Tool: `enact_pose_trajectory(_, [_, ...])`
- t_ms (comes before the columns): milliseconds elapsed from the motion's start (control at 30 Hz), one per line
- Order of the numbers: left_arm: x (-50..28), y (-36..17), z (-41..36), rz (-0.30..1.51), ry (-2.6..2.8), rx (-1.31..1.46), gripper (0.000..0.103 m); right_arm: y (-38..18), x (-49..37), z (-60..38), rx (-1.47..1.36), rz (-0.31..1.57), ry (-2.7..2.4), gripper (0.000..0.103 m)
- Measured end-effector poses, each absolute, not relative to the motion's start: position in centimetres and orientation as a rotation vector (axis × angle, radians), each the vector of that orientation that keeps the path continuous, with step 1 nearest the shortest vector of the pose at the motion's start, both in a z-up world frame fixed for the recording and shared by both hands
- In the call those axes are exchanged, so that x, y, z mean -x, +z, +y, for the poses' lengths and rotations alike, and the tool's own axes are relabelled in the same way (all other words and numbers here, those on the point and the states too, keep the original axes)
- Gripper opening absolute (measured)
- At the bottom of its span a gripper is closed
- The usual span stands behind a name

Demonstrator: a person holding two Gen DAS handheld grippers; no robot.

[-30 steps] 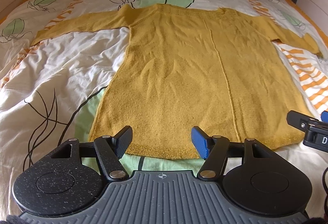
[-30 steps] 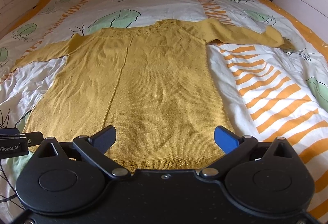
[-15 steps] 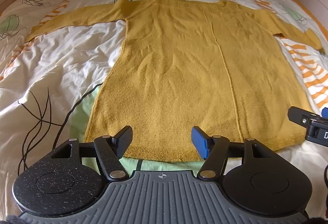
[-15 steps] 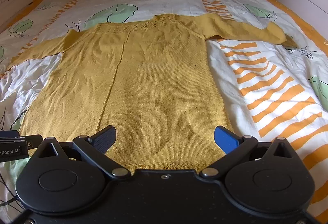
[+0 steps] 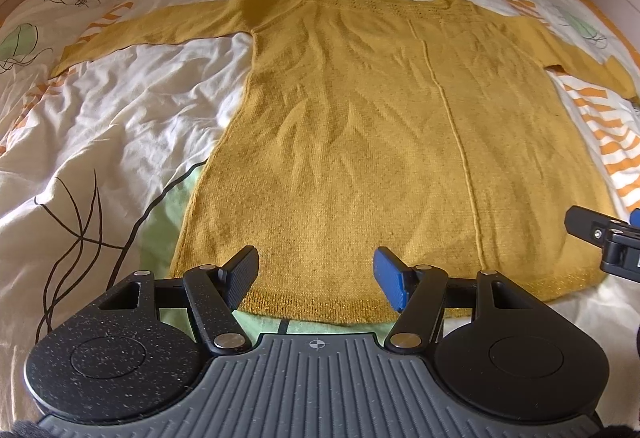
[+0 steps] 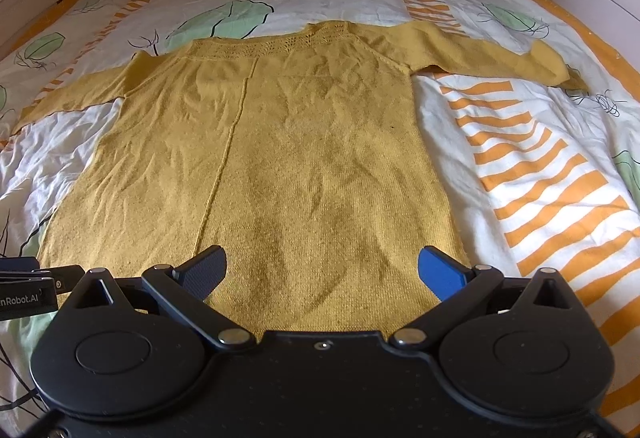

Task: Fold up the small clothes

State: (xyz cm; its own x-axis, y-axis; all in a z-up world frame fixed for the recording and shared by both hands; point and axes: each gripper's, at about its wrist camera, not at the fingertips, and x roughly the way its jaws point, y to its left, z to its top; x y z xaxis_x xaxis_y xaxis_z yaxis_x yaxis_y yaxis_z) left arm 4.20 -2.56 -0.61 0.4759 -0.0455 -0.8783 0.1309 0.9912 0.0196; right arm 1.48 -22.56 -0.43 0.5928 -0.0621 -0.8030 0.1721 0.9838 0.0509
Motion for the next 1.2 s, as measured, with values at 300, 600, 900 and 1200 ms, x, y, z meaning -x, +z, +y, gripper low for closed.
enact_pose_trajectory(300, [-4.5, -0.8, -2.7, 1.076, -0.109, -0.093, 0.062, -0.7, -1.7, -22.6, -0.131, 0.94, -0.133, 0.102])
enact_pose_trajectory(600, [-5.1, -1.1, -2.6, 1.083, -0.109, -0.096, 0.062, -1.2, -2.3, -23.1, -0.167, 0.962, -0.115, 0.102])
enact_pose_trajectory(900, [-6.5, -1.4, -1.8, 1.081, -0.101, -0.075, 0.062, -2.0, -3.4, -23.7, -0.214, 0.997, -0.047, 0.103])
enact_pose_trajectory(1200, [-8.8, -1.0, -1.7, 1.04, -0.089, -0.078, 0.062, -1.7, -5.4, -25.7, -0.248, 0.962, 0.01, 0.103])
